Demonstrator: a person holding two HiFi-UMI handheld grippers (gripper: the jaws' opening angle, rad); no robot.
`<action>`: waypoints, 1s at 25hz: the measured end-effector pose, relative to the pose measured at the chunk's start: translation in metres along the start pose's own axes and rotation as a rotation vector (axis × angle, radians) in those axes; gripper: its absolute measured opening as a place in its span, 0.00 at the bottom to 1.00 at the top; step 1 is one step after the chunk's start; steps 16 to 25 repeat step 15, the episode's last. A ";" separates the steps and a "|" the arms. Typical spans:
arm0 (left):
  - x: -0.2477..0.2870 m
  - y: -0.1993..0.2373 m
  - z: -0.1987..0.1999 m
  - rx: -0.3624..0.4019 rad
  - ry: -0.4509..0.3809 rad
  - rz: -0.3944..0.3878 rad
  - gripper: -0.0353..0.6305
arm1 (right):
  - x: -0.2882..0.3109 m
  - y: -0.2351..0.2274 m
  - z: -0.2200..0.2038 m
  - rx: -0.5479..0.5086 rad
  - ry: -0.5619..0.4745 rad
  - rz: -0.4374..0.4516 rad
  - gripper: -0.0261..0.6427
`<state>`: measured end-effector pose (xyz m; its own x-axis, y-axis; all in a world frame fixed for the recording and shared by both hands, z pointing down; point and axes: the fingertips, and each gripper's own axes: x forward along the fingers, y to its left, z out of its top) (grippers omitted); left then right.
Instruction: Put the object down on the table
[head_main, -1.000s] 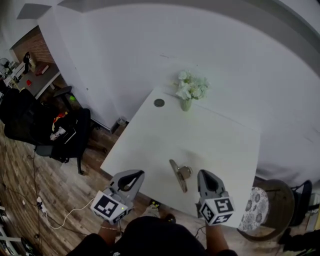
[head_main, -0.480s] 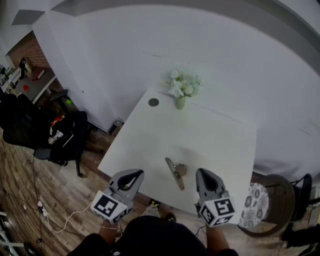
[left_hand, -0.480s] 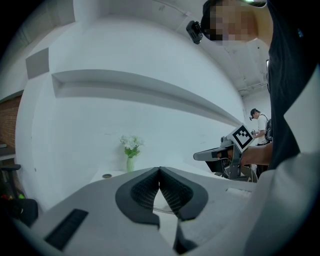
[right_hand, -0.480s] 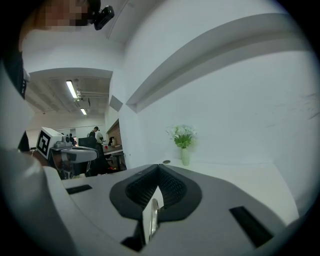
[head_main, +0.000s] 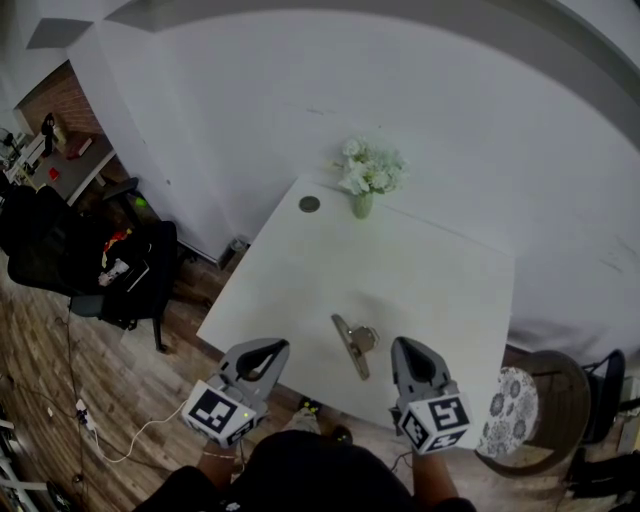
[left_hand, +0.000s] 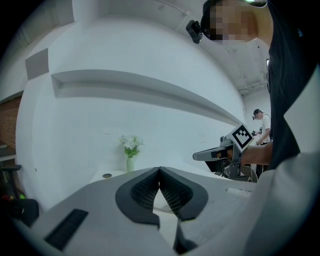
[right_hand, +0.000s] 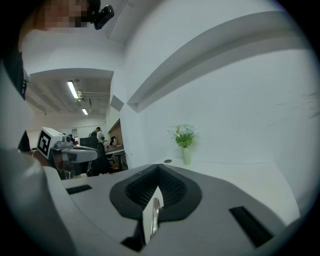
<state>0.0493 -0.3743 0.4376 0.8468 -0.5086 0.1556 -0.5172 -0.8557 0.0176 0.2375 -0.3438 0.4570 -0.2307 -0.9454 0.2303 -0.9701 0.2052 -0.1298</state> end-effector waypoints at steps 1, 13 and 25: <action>-0.001 0.000 0.000 -0.001 0.000 0.002 0.05 | 0.000 0.000 -0.001 0.001 0.001 0.001 0.03; -0.007 0.004 -0.002 -0.008 0.005 0.005 0.05 | 0.002 0.003 0.001 0.000 -0.003 -0.001 0.03; -0.007 0.005 -0.002 -0.008 0.005 0.004 0.05 | 0.003 0.003 0.001 0.001 -0.001 -0.001 0.03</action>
